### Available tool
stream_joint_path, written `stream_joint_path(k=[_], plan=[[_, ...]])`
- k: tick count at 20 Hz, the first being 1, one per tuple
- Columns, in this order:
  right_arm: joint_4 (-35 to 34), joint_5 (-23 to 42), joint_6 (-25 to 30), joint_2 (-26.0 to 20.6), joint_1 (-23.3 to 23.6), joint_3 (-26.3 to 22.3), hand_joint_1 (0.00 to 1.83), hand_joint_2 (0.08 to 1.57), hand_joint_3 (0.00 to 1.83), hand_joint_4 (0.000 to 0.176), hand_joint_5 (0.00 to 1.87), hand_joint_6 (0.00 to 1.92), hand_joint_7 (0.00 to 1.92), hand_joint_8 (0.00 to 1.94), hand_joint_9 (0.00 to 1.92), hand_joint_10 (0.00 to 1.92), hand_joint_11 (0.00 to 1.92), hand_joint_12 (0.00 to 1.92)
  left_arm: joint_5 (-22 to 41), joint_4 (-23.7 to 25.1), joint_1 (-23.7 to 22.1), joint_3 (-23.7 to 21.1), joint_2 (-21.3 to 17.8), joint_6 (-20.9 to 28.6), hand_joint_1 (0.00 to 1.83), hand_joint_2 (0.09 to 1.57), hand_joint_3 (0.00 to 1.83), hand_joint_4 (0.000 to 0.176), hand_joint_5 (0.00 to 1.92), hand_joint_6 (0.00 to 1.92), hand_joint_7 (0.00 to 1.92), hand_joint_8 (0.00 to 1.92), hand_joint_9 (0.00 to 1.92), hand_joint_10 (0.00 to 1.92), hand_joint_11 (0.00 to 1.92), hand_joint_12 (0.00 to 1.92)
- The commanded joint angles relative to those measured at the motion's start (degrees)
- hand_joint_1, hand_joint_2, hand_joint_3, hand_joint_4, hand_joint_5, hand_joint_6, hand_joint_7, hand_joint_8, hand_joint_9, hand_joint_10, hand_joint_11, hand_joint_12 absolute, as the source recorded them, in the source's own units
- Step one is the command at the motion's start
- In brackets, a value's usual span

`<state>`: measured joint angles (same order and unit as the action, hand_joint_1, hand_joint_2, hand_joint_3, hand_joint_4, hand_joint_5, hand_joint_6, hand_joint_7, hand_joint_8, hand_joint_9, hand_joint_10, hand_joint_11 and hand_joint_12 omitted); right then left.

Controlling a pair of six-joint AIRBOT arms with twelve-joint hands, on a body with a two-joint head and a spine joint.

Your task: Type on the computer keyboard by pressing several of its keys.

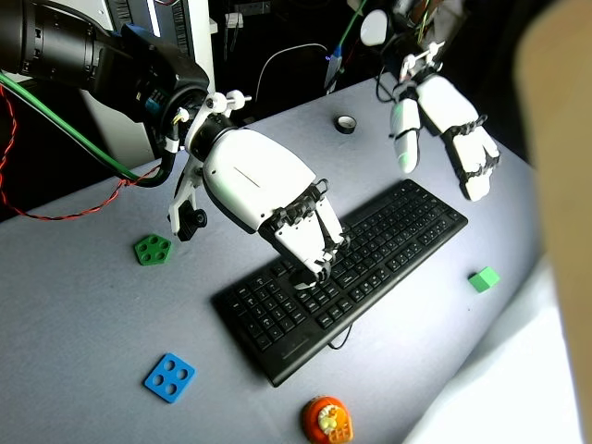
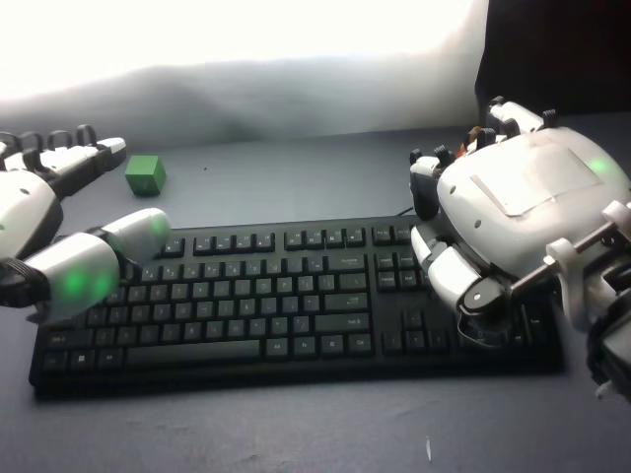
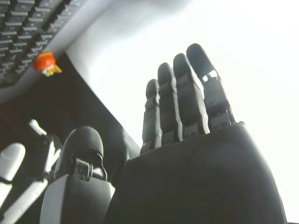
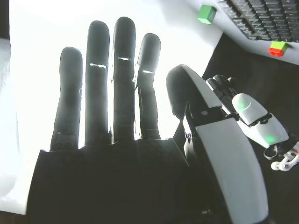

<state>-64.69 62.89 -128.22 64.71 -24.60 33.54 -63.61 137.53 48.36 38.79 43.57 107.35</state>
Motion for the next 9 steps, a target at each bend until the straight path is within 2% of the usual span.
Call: stream_joint_path(k=[1,3,4,5,6,8,9], plan=[[6.85,3.75,-0.22,-0.39,-0.12,-0.28,0.29,1.55,0.03,0.0,0.61,0.9,0.87,0.47,0.62,1.1,0.21,1.75,-4.81,2.97,-0.91,-0.4,-1.01,0.15,0.0,1.36,0.01,0.0,0.52,0.12,0.58,0.09,0.36,0.19,0.0,1.31],[7.62,3.99,-0.22,-0.52,-0.56,-0.47,0.15,1.54,0.01,0.0,0.67,1.06,0.85,0.96,0.67,1.37,0.3,1.88,-3.33,2.96,-1.85,-1.58,-2.79,0.15,0.0,1.39,0.0,0.0,0.66,0.45,0.76,0.4,0.44,0.88,0.0,1.58],[7.62,4.19,-0.22,-0.56,-0.78,-0.5,0.1,1.54,0.0,0.0,0.72,1.09,0.87,1.08,0.7,1.44,0.36,1.91,-2.12,2.96,-2.68,-2.21,-3.88,0.15,0.03,1.41,0.0,0.0,0.79,0.58,0.84,0.84,0.59,1.27,0.17,1.79],[7.62,4.29,-0.22,-0.59,-0.85,-0.5,0.09,1.53,0.0,0.0,0.78,1.14,0.91,1.19,0.73,1.53,0.44,1.92,-1.64,2.96,-3.13,-2.52,-4.5,0.15,0.07,1.4,0.0,0.0,0.85,0.88,0.9,1.12,0.71,1.48,0.41,1.87],[7.65,4.29,-0.22,-0.64,-0.86,-0.5,0.11,1.51,0.0,0.0,0.84,1.28,0.96,1.31,0.78,1.66,0.54,1.92,-0.92,2.96,-3.48,-2.71,-5.06,0.15,0.15,1.39,0.0,0.0,0.84,1.27,0.96,1.34,0.8,1.65,0.57,1.91],[7.81,4.34,-0.22,-0.88,-0.85,-0.49,0.09,1.51,0.0,0.0,0.88,1.41,1.05,1.37,0.89,1.72,0.67,1.92,0.31,2.96,-4.18,-3.02,-6.35,0.18,0.2,1.39,0.0,0.0,0.89,1.54,1.03,1.45,0.89,1.73,0.67,1.92],[7.83,4.28,-0.22,-1.05,-0.9,-0.5,0.08,1.52,0.0,0.0,0.9,1.39,1.1,1.4,0.95,1.78,0.74,1.92,0.89,2.97,-4.37,-3.07,-7.06,0.23,0.2,1.39,0.0,0.0,0.9,1.67,1.06,1.52,0.95,1.76,0.74,1.92]])
